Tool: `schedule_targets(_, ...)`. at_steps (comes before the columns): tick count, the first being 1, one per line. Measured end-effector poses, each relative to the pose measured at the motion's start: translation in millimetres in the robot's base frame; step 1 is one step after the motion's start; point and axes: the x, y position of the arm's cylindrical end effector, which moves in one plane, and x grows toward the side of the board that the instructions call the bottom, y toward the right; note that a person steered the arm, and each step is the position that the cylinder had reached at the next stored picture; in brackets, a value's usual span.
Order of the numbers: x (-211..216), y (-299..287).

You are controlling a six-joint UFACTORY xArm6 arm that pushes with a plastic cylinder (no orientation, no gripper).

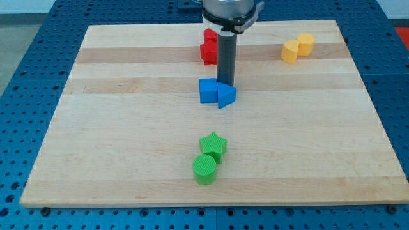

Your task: Place the blue triangle right to the blue cube

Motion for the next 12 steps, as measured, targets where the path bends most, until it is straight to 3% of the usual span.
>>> schedule_targets(1, -21.6, 17.0)
schedule_targets(2, -9.2, 49.8)
schedule_targets(3, 28.6, 50.4)
schedule_targets(7, 20.6, 34.0)
schedule_targets(8, 23.2, 59.9)
schedule_targets(9, 65.9, 56.3)
schedule_targets(12, 65.9, 34.2)
